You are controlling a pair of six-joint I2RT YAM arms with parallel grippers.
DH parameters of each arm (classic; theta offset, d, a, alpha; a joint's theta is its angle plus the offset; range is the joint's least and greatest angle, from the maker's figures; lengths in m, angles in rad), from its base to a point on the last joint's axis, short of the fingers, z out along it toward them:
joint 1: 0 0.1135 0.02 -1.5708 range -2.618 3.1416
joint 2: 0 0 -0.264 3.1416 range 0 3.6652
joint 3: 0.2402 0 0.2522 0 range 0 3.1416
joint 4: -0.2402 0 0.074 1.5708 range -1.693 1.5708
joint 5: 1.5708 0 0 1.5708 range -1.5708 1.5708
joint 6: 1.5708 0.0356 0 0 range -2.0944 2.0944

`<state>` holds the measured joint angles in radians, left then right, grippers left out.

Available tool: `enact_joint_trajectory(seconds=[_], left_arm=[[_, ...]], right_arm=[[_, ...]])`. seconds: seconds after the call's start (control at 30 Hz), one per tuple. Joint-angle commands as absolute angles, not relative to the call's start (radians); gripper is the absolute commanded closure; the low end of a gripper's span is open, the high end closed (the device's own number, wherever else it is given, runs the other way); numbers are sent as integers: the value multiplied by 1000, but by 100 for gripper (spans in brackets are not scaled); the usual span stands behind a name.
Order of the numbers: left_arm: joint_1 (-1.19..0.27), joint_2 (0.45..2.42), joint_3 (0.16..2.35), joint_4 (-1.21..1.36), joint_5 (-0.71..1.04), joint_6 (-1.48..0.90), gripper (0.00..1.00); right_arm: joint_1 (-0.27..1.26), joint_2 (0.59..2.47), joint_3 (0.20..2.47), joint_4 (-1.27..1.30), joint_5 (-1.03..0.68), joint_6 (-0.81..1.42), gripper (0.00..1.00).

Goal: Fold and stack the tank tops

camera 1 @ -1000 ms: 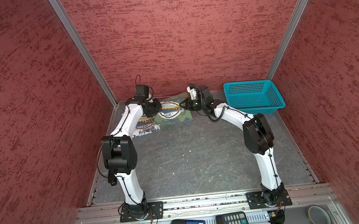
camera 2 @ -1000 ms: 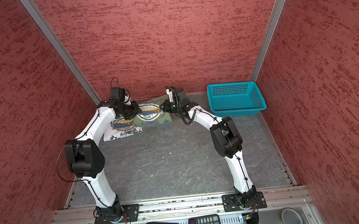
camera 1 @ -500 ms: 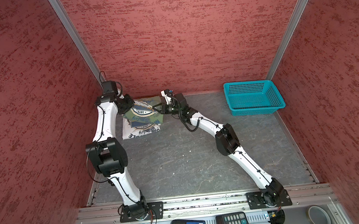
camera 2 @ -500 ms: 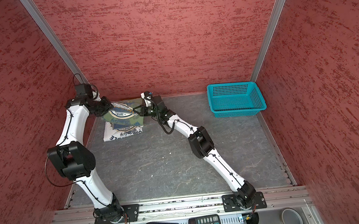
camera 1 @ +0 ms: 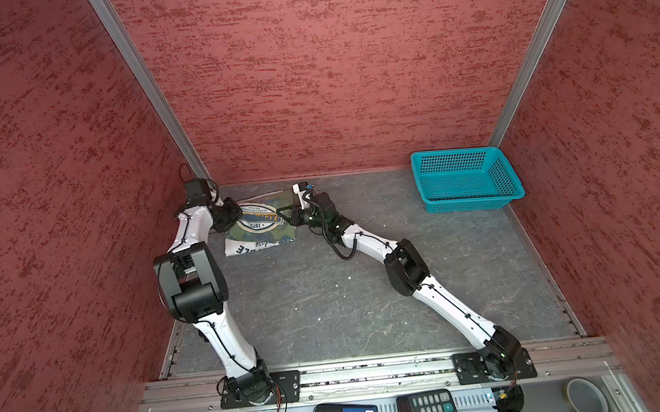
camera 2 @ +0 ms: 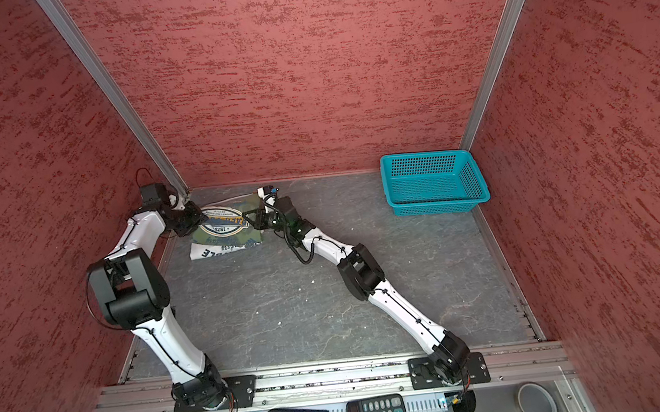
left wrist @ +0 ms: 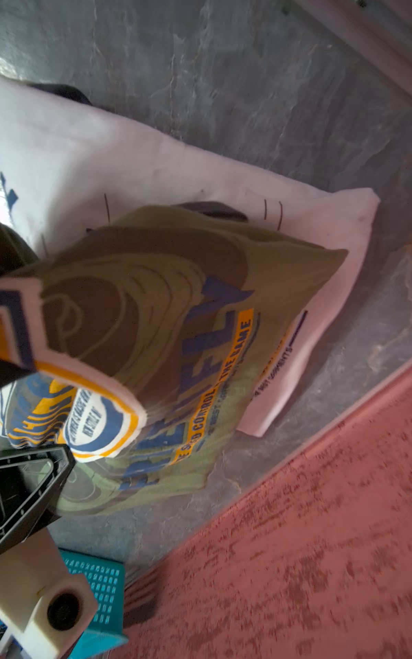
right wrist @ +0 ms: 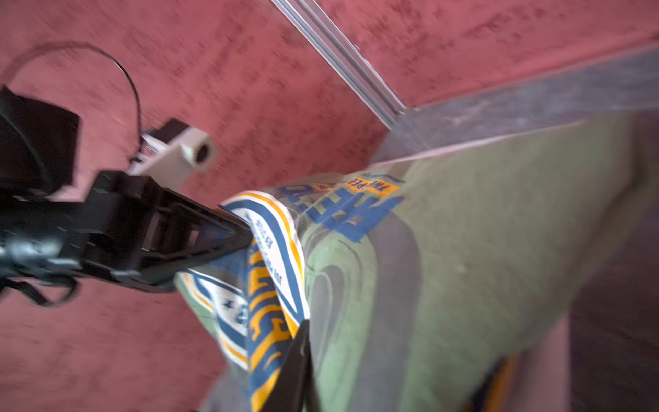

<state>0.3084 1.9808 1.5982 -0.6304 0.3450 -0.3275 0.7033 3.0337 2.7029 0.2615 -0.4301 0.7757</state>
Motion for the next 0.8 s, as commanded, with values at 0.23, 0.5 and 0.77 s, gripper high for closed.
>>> enact_joint_trajectory(seconds=[0.23, 0.5, 0.77], left_arm=[[376, 1919, 1546, -636, 203, -396, 19], [330, 1721, 1510, -728, 107, -410, 7], [87, 1618, 1479, -734, 74, -376, 8]], right_arm=[[659, 2824, 2576, 86, -350, 748, 21], [661, 2625, 2425, -112, -400, 609, 18], [663, 2230, 1975, -240, -284, 456, 12]])
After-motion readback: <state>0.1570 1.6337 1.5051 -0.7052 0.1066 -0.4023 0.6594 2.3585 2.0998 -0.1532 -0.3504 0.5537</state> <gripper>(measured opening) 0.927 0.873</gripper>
